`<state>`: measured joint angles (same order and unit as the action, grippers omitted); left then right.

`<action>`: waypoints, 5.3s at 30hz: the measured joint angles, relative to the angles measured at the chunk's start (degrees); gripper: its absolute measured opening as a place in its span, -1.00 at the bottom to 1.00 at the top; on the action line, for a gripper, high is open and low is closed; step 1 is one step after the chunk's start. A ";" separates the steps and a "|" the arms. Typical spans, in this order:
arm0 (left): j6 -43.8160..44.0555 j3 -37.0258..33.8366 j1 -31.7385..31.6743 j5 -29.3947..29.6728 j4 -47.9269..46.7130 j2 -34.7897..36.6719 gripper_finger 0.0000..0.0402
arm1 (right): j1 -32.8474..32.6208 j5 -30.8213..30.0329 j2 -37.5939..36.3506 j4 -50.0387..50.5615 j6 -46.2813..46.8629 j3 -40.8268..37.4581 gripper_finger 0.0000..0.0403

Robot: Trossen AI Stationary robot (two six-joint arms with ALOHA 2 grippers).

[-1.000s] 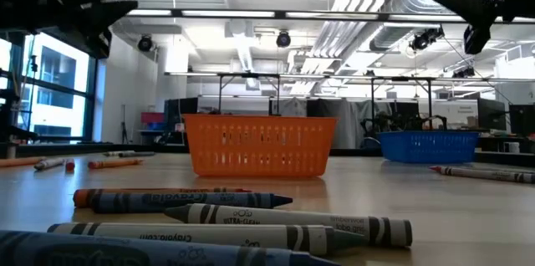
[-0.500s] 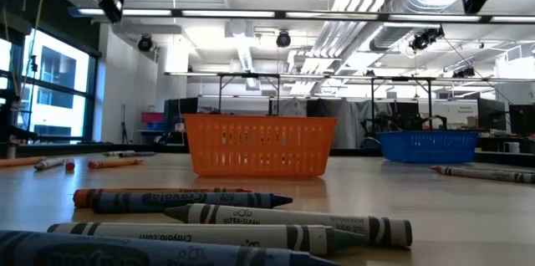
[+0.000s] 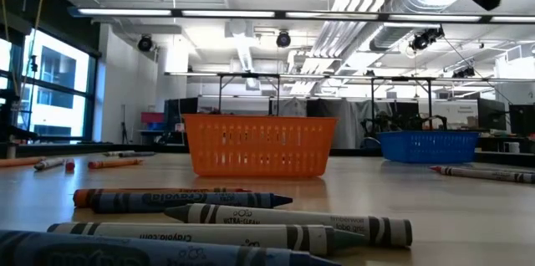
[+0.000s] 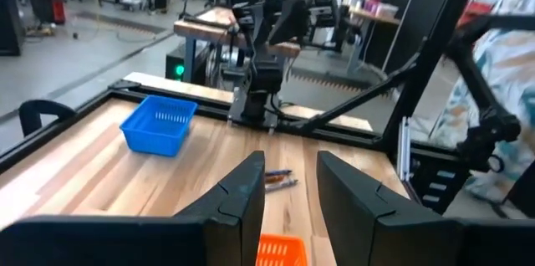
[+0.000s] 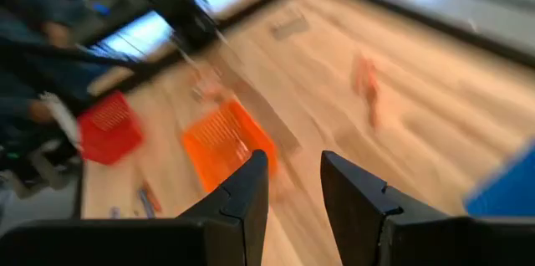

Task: Sort crayons
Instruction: Put the blue crayon into the red bin

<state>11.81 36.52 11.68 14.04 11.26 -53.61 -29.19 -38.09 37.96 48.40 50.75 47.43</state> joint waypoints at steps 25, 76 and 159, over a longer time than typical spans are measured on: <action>15.37 13.83 7.41 8.50 -25.73 -4.93 -0.50 | 6.97 26.90 28.21 19.73 26.49 8.77 -0.47; 18.56 13.83 19.93 19.78 -34.07 -4.89 -0.50 | 13.09 35.19 51.96 3.01 20.16 -0.91 -0.46; 18.71 13.81 19.91 19.62 -35.81 -4.89 -0.50 | 12.68 39.32 56.78 -2.17 22.28 -0.93 -0.92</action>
<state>30.53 50.33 31.59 33.66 -24.56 -58.50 -16.51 1.23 94.74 46.23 73.03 46.50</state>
